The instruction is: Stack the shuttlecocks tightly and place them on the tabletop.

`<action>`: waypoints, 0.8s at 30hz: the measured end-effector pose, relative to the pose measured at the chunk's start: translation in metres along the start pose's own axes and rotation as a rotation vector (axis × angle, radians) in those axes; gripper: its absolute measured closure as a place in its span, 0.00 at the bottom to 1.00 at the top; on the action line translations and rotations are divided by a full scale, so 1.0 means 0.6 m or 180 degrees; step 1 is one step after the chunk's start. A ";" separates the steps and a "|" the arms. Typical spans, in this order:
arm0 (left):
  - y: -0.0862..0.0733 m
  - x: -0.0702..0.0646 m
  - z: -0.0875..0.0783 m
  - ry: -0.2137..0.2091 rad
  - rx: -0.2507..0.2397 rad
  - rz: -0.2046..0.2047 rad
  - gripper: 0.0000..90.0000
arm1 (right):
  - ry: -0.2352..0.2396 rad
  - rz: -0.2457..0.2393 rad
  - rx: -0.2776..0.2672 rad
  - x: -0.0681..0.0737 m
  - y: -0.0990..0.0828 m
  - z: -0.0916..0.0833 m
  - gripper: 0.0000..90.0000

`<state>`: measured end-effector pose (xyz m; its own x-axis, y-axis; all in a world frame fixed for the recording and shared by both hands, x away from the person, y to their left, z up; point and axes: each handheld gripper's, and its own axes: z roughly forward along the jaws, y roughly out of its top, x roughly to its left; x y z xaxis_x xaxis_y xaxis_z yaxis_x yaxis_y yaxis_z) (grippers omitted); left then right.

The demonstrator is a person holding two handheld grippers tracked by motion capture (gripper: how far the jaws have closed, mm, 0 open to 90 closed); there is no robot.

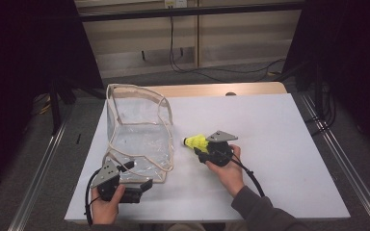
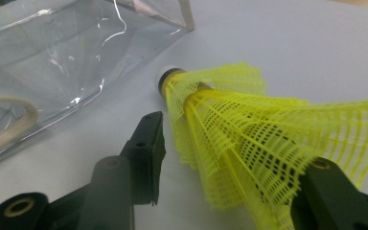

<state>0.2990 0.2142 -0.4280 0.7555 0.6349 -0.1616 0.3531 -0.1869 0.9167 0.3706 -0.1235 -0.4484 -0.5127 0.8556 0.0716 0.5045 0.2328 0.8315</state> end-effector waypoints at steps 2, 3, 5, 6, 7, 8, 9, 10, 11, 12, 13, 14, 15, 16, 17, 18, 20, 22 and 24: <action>0.000 0.000 0.000 0.0000 0.0002 0.0002 0.02 | -0.0027 -0.0011 -0.0004 -0.003 0.000 0.001 0.62; 0.000 0.000 0.000 0.0001 0.0000 -0.0001 0.02 | -0.0013 0.0008 0.0002 -0.004 0.001 0.002 0.62; 0.000 0.000 0.000 0.0003 0.0000 0.0002 0.02 | -0.0013 0.0032 0.0016 -0.006 0.002 0.005 0.61; 0.000 0.000 0.000 0.0003 0.0000 -0.0004 0.02 | -0.0013 0.0027 0.0013 -0.006 0.003 0.006 0.62; 0.000 0.000 0.000 0.0001 0.0000 -0.0002 0.02 | -0.0013 -0.0002 0.0024 -0.006 0.003 0.008 0.63; 0.000 0.000 0.000 0.0002 0.0002 0.0006 0.02 | -0.0005 -0.0009 0.0035 -0.005 0.004 0.009 0.64; 0.000 0.000 0.000 0.0004 0.0001 0.0005 0.02 | 0.0002 -0.0009 0.0043 -0.006 0.004 0.010 0.67; 0.000 0.000 0.000 0.0008 0.0002 0.0007 0.02 | 0.0003 -0.0009 0.0050 -0.006 0.003 0.011 0.71; 0.000 0.000 0.000 0.0007 0.0002 0.0011 0.02 | 0.0022 -0.0005 0.0055 -0.007 0.003 0.012 0.72; 0.000 0.000 -0.001 0.0002 0.0000 0.0009 0.02 | 0.0040 0.0012 0.0052 -0.008 0.003 0.014 0.75; 0.000 0.000 -0.001 -0.0002 0.0001 0.0012 0.02 | 0.0048 0.0008 0.0064 -0.008 0.003 0.014 0.78; 0.000 0.000 -0.001 -0.0001 -0.0005 0.0005 0.02 | 0.0055 0.0012 0.0059 -0.009 0.003 0.015 0.80; 0.000 0.000 -0.001 -0.0001 -0.0010 0.0003 0.02 | 0.0081 0.0013 0.0056 -0.010 0.003 0.015 0.81; 0.000 0.000 -0.001 0.0002 -0.0008 0.0003 0.02 | 0.0094 0.0023 0.0065 -0.011 0.003 0.015 0.82; 0.000 0.000 0.000 0.0000 0.0000 0.0002 0.02 | 0.0097 0.0016 0.0077 -0.011 0.003 0.014 0.83; 0.000 0.000 0.000 -0.0002 -0.0001 0.0001 0.02 | 0.0116 0.0007 0.0084 -0.012 0.003 0.014 0.84; 0.000 0.000 0.000 0.0000 -0.0005 0.0005 0.02 | 0.0120 0.0008 0.0103 -0.014 0.004 0.012 0.88; 0.000 0.000 0.000 -0.0002 0.0002 0.0002 0.02 | 0.0148 0.0012 0.0084 -0.017 0.004 0.009 0.88; 0.000 0.000 0.000 0.0004 0.0001 0.0010 0.02 | 0.0168 0.0033 0.0111 -0.021 0.004 0.005 0.88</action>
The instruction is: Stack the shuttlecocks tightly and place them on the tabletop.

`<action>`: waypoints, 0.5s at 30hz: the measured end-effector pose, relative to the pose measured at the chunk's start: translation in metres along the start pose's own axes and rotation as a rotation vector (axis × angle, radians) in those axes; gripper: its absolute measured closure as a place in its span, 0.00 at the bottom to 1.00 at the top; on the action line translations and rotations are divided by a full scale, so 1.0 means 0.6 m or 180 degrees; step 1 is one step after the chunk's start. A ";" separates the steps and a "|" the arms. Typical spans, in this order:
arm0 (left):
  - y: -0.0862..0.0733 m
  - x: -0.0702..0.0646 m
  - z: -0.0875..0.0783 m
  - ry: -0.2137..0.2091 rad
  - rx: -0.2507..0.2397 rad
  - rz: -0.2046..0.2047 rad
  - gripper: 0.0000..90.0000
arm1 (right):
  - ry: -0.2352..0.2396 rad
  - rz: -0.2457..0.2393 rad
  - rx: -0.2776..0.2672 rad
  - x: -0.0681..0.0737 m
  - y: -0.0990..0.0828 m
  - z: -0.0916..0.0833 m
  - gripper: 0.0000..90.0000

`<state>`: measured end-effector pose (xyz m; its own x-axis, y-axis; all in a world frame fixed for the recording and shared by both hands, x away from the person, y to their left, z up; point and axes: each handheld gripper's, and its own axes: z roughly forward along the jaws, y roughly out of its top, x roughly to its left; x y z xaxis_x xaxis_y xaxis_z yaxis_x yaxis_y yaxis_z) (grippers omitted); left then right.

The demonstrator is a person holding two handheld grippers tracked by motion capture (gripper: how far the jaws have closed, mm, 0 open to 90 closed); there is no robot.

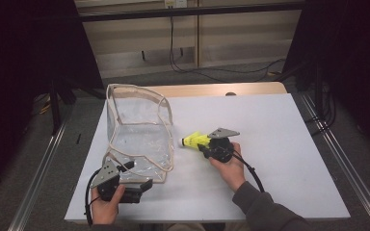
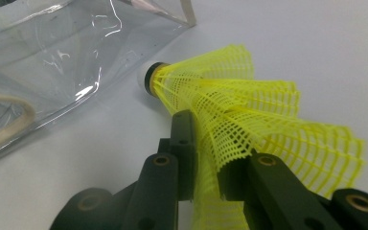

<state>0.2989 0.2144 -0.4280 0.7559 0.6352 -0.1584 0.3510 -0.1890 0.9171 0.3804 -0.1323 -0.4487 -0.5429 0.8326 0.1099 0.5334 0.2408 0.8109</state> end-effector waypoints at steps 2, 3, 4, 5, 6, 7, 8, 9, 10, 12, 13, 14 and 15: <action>0.000 0.000 0.000 0.0001 0.0003 0.0004 0.02 | 0.0016 -0.0031 0.0003 -0.003 0.000 -0.004 0.88; 0.000 0.000 0.000 0.0000 0.0001 0.0003 0.02 | 0.0014 -0.0046 0.0003 -0.005 0.000 -0.007 0.88; 0.000 0.000 0.000 0.0002 0.0002 0.0003 0.02 | 0.0024 -0.0058 0.0005 -0.007 -0.001 -0.010 0.88; 0.000 0.000 0.000 -0.0001 0.0000 -0.0007 0.02 | 0.0029 -0.0055 0.0005 -0.009 -0.001 -0.014 0.88; 0.000 0.000 0.000 0.0003 0.0001 0.0000 0.02 | 0.0038 -0.0060 0.0003 -0.011 -0.002 -0.016 0.88; 0.000 0.000 0.000 0.0003 0.0002 0.0001 0.02 | 0.0044 -0.0077 0.0004 -0.013 -0.003 -0.019 0.88; 0.000 0.000 0.000 0.0001 0.0002 0.0001 0.02 | 0.0043 -0.0108 0.0018 -0.015 -0.003 -0.023 0.88; 0.000 0.000 0.000 0.0001 0.0001 -0.0001 0.02 | 0.0039 -0.0132 0.0019 -0.016 -0.005 -0.026 0.88; 0.000 0.000 0.000 0.0003 0.0001 0.0002 0.02 | 0.0026 -0.0148 0.0018 -0.019 -0.006 -0.030 0.88; 0.000 0.000 0.001 0.0006 0.0003 0.0005 0.02 | 0.0040 -0.0150 0.0026 -0.024 -0.010 -0.038 0.88; 0.000 -0.001 0.001 0.0010 0.0002 0.0002 0.02 | 0.0042 -0.0147 0.0026 -0.027 -0.012 -0.042 0.88; 0.000 -0.001 0.001 0.0009 0.0005 0.0002 0.02 | 0.0039 -0.0147 0.0029 -0.030 -0.013 -0.046 0.88; 0.000 -0.001 0.001 0.0010 0.0005 0.0000 0.02 | 0.0041 -0.0157 0.0032 -0.033 -0.014 -0.052 0.89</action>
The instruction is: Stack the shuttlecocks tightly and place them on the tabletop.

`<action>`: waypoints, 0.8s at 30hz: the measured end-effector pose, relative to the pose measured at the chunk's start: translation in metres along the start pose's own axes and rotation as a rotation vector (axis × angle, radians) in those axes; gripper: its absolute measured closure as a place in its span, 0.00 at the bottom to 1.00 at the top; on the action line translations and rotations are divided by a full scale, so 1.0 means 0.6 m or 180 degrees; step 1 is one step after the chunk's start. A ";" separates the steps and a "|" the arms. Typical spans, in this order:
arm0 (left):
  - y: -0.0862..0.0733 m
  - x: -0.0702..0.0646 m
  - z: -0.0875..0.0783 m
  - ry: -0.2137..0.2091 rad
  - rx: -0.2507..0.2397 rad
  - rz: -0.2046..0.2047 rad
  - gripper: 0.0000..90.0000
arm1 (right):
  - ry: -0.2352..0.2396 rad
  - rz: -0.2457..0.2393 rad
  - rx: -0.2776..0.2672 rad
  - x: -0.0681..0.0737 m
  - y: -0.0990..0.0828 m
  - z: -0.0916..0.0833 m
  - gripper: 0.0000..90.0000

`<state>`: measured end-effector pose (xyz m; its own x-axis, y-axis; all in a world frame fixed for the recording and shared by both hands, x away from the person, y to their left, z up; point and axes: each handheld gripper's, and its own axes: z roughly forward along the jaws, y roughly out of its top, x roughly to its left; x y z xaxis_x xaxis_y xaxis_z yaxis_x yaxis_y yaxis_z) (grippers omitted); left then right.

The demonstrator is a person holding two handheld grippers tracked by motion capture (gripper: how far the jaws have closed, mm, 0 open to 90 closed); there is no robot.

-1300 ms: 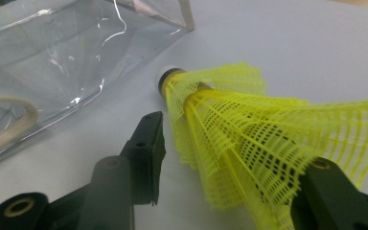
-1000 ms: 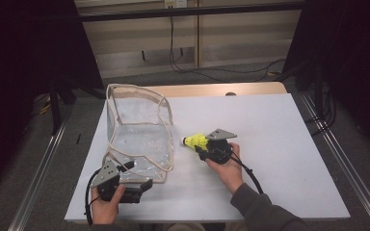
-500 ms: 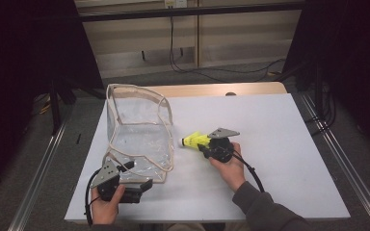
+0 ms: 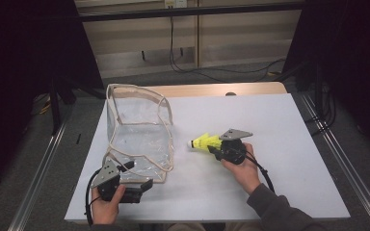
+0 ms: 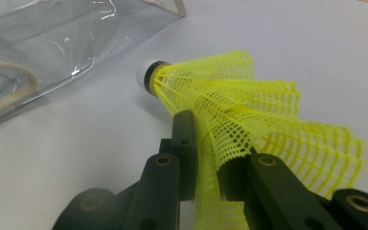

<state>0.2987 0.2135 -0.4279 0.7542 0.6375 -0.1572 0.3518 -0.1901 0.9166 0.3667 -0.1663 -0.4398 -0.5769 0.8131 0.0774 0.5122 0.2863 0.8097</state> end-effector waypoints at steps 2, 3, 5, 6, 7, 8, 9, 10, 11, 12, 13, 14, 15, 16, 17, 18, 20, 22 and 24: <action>0.000 0.000 0.000 0.0002 0.0005 0.0006 0.02 | 0.0013 -0.0026 0.0025 -0.003 -0.001 -0.008 0.88; 0.000 0.000 0.000 0.0003 0.0000 0.0000 0.02 | 0.0014 -0.0058 0.0031 -0.005 -0.002 -0.011 0.88; 0.000 0.000 0.001 0.0010 0.0002 0.0007 0.02 | 0.0018 -0.0073 0.0039 -0.006 -0.007 -0.018 0.88; 0.000 0.000 0.001 0.0011 0.0004 0.0007 0.02 | 0.0031 -0.0070 0.0047 -0.006 -0.008 -0.019 0.88; 0.000 0.000 0.001 0.0014 0.0004 0.0004 0.02 | 0.0037 -0.0077 0.0046 -0.006 -0.010 -0.019 0.88; 0.000 0.000 0.001 0.0010 0.0003 0.0002 0.02 | 0.0044 -0.0079 0.0053 -0.006 -0.012 -0.019 0.88; 0.000 0.000 0.001 0.0013 0.0004 0.0002 0.02 | 0.0048 -0.0064 0.0071 -0.006 -0.013 -0.019 0.88; 0.001 0.000 0.001 0.0014 0.0002 0.0000 0.02 | 0.0056 -0.0071 0.0067 -0.006 -0.015 -0.017 0.88; 0.001 -0.001 0.001 0.0016 0.0004 0.0003 0.02 | 0.0060 -0.0073 0.0081 -0.005 -0.016 -0.016 0.87; 0.001 0.000 0.001 0.0009 0.0010 0.0014 0.02 | 0.0064 -0.0077 0.0086 -0.004 -0.016 -0.015 0.86; 0.000 0.000 0.001 0.0007 -0.0003 -0.0001 0.02 | 0.0078 -0.0057 0.0079 -0.003 -0.017 -0.014 0.86; 0.000 0.000 0.001 0.0007 -0.0001 0.0003 0.02 | 0.0094 -0.0047 0.0070 -0.002 -0.016 -0.013 0.85; 0.000 0.000 0.001 0.0007 0.0000 0.0002 0.02 | 0.0109 -0.0041 0.0068 -0.001 -0.016 -0.011 0.82; 0.000 0.000 0.001 0.0003 -0.0003 0.0000 0.02 | 0.0097 -0.0032 0.0067 0.000 -0.016 -0.010 0.77; 0.000 0.000 0.001 0.0003 -0.0004 0.0002 0.02 | 0.0096 -0.0040 0.0055 0.001 -0.015 -0.010 0.77; 0.000 0.000 0.001 0.0004 -0.0003 0.0002 0.02 | 0.0102 -0.0040 0.0051 0.001 -0.015 -0.010 0.77; 0.000 -0.001 0.001 0.0010 -0.0001 0.0001 0.02 | 0.0090 0.0003 0.0036 0.002 -0.015 -0.009 0.70; 0.000 0.000 0.001 0.0003 -0.0003 0.0002 0.02 | 0.0068 0.0036 0.0039 0.003 -0.015 -0.007 0.68; 0.000 0.000 0.000 -0.0004 0.0008 0.0008 0.02 | 0.0058 0.0041 0.0023 0.004 -0.015 -0.003 0.66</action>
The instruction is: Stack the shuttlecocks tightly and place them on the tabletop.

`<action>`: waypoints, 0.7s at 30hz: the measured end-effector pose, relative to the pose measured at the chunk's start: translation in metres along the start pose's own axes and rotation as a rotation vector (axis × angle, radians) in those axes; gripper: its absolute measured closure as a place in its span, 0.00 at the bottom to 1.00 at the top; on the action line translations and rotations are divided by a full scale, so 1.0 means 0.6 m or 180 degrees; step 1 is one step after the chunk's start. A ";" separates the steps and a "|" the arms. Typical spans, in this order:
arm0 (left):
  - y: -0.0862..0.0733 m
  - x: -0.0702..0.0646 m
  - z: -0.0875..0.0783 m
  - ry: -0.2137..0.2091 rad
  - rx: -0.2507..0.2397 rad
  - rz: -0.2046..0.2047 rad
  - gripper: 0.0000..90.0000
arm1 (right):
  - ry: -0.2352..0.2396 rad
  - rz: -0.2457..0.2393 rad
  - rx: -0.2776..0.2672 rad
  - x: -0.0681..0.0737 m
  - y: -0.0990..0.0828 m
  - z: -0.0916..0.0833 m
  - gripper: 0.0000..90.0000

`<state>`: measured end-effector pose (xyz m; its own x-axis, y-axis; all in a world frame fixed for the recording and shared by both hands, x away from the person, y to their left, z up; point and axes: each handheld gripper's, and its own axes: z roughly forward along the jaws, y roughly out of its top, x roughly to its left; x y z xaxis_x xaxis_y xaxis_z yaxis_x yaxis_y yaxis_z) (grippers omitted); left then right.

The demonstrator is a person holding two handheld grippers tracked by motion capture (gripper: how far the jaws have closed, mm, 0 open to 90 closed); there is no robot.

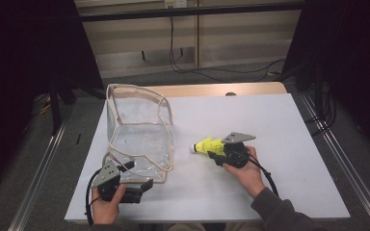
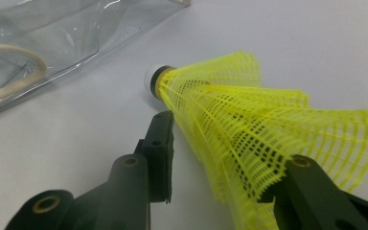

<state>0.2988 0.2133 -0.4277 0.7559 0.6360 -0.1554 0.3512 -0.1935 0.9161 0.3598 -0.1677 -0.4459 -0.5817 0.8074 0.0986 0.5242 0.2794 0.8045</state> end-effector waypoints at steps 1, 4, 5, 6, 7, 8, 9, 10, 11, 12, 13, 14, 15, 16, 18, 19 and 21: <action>0.000 0.000 0.000 0.0003 -0.0008 -0.0006 0.02 | -0.0016 -0.0010 -0.0011 0.001 0.000 0.003 0.61; -0.001 -0.001 0.001 0.0007 -0.0013 -0.0013 0.02 | -0.0061 -0.0044 -0.0008 0.005 -0.002 0.013 0.60; -0.001 -0.001 0.001 0.0006 -0.0016 -0.0010 0.02 | -0.0080 -0.0060 -0.0013 0.005 -0.002 0.016 0.60; -0.001 -0.001 0.000 0.0005 -0.0010 -0.0009 0.02 | -0.0098 -0.0018 -0.0027 0.004 -0.002 0.018 0.61; -0.001 0.000 0.000 -0.0002 -0.0009 -0.0005 0.02 | -0.0124 0.0007 -0.0051 0.002 -0.001 0.020 0.64; -0.001 0.000 0.000 -0.0002 -0.0008 -0.0006 0.02 | -0.0154 0.0020 -0.0048 0.001 0.001 0.021 0.66; -0.001 0.000 0.000 -0.0001 -0.0009 -0.0007 0.02 | -0.0177 0.0024 -0.0043 -0.001 0.002 0.023 0.70; -0.001 0.000 0.000 0.0002 -0.0009 -0.0003 0.02 | -0.0218 0.0026 -0.0061 -0.002 0.004 0.024 0.78; -0.001 0.000 0.000 0.0002 -0.0008 -0.0003 0.02 | -0.0212 -0.0011 -0.0054 -0.003 0.005 0.026 0.83; -0.001 0.000 0.000 -0.0006 -0.0008 -0.0008 0.02 | -0.0209 -0.0027 -0.0034 -0.004 0.006 0.026 0.84; -0.001 0.000 0.000 -0.0005 -0.0011 -0.0008 0.02 | -0.0204 -0.0026 -0.0022 -0.005 0.007 0.027 0.86; -0.001 0.000 0.000 -0.0006 -0.0012 -0.0006 0.02 | -0.0199 -0.0026 0.0003 -0.004 0.009 0.026 0.86; -0.001 0.000 0.000 -0.0004 -0.0012 -0.0008 0.02 | -0.0183 -0.0069 0.0014 -0.005 0.010 0.027 0.87; -0.001 0.000 0.000 -0.0003 -0.0009 -0.0006 0.02 | -0.0174 -0.0062 0.0020 -0.004 0.011 0.026 0.87; -0.001 0.000 0.000 -0.0004 -0.0014 -0.0007 0.02 | -0.0157 -0.0092 0.0035 -0.003 0.013 0.026 0.88; -0.001 0.000 0.000 -0.0007 -0.0012 -0.0007 0.02 | -0.0155 -0.0099 0.0039 -0.003 0.013 0.025 0.88; -0.001 0.000 -0.001 -0.0010 -0.0009 -0.0005 0.02 | -0.0127 -0.0105 0.0048 -0.003 0.014 0.024 0.88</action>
<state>0.2984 0.2137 -0.4281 0.7571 0.6340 -0.1578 0.3507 -0.1906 0.9169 0.3742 -0.1596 -0.4476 -0.5737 0.8176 0.0484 0.5145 0.3138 0.7980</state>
